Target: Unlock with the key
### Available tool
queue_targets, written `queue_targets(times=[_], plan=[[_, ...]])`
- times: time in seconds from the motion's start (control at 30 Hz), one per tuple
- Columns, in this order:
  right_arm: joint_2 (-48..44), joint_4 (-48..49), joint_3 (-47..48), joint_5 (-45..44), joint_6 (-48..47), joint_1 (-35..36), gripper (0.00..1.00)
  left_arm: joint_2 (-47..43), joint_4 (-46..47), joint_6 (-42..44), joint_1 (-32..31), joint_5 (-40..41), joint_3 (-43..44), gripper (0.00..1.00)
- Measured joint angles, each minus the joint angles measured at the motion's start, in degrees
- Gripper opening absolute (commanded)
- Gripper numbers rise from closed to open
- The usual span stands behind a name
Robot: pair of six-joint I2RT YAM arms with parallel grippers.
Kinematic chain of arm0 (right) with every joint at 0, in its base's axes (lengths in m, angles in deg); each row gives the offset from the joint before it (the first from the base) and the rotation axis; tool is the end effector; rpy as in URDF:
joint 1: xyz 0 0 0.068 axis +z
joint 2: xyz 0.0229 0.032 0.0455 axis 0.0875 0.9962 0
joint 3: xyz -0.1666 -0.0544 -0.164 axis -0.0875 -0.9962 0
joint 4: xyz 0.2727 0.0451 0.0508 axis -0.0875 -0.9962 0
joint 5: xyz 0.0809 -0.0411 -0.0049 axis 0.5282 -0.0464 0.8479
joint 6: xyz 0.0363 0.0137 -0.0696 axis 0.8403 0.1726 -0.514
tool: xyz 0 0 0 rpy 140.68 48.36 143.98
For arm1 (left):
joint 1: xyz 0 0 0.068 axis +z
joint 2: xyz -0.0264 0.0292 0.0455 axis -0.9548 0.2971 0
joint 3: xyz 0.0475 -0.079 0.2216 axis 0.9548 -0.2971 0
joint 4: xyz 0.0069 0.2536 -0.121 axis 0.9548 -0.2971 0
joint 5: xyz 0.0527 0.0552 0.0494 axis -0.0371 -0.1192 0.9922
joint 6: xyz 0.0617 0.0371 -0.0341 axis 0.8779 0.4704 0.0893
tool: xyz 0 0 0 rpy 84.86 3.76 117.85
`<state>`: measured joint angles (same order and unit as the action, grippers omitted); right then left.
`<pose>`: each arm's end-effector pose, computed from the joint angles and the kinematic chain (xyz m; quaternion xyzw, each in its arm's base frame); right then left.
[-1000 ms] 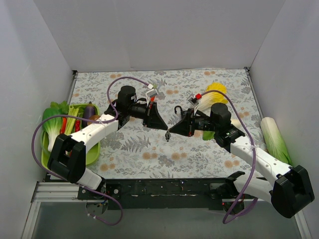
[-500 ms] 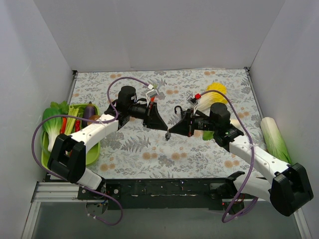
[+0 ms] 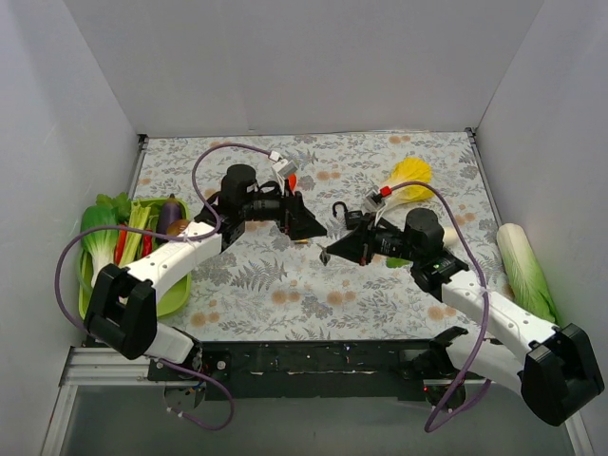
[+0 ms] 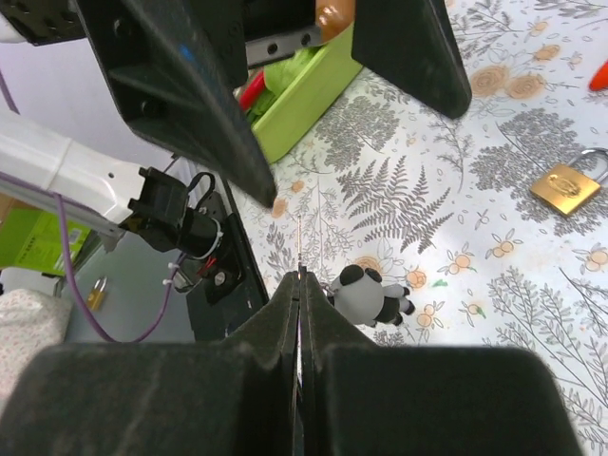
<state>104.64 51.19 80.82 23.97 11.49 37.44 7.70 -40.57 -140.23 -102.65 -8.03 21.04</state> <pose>0.2263 0.1940 0.2389 -0.2232 0.6943 0.5454 0.4131 0.2877 -0.2284 0.2401 0.0600 0.7754 -0.6182 0.1138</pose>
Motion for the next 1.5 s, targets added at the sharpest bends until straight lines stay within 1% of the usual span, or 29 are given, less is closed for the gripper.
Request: queue_targets(times=[0.23, 0.27, 0.37, 0.4, 0.53, 0.63, 0.7, 0.73, 0.77, 0.93, 1.1, 1.2, 1.27, 1.37, 1.43, 1.5], plan=[[-4.74, -0.44, -3.78, -6.95, -0.04, 0.00, 0.01, -0.55, -0.15, -3.19, 1.64, 12.66, 0.04, 0.98], [-5.60, -1.09, -4.42, -8.59, -0.20, 0.00, 0.01, 0.02, -0.96, -3.65, 2.05, 14.69, 0.26, 0.97], [-7.76, -3.19, -5.33, -12.46, -0.70, 0.00, 0.01, 3.32, -4.11, -4.52, 2.75, 20.81, 1.77, 0.93], [-8.72, -3.98, -5.53, -13.62, -0.90, 0.00, 0.01, 4.79, -5.18, -4.85, 2.89, 23.08, 2.27, 0.90], [-12.92, -6.71, -6.10, -17.68, -2.05, 0.00, 0.01, 9.46, -10.43, -5.97, 2.82, 30.23, 3.23, 0.87], [-15.02, -8.39, -6.16, -19.67, -2.80, 0.00, 0.01, 12.07, -14.16, -5.79, 1.79, 35.32, 4.39, 0.85], [-15.69, -8.98, -6.27, -20.26, -3.06, 0.00, 0.01, 13.99, -16.76, -5.05, 0.33, 38.23, 6.40, 0.81], [-15.96, -9.16, -6.47, -20.28, -3.19, 0.00, 0.01, 14.99, -18.05, -4.61, -0.39, 39.41, 7.61, 0.75], [-16.26, -9.22, -6.95, -20.28, -3.26, 0.00, 0.01, 16.06, -19.23, -4.15, -1.07, 40.39, 9.07, 0.73], [-17.20, -9.46, -9.44, -20.11, -2.95, 0.00, 0.01, 22.97, -24.79, -1.84, -3.56, 45.07, 16.59, 0.72], [-18.34, -9.31, -10.71, -20.00, -2.29, 0.00, 0.01, 28.00, -30.62, -0.76, -5.95, 52.39, 20.46, 0.72], [-18.84, -9.11, -10.75, -19.96, -2.12, 0.00, 0.01, 29.57, -33.05, -0.90, -6.93, 55.84, 21.75, 0.71], [-19.04, -9.07, -10.75, -19.82, -2.10, 0.00, 0.01, 29.73, -34.05, -1.22, -7.26, 57.11, 21.88, 0.70], [-19.04, -9.03, -10.78, -19.63, -2.08, 0.00, 0.01, 29.83, -34.91, -2.08, -7.30, 57.42, 22.12, 0.65], [-19.04, -8.96, -10.82, -19.41, -1.95, 0.00, 0.01, 30.12, -35.23, -2.49, -7.30, 57.00, 22.45, 0.59], [-19.02, -8.48, -11.10, -19.06, -1.79, 0.00, 0.01, 30.97, -35.43, -2.93, -7.30, 56.76, 23.15, 0.57]])
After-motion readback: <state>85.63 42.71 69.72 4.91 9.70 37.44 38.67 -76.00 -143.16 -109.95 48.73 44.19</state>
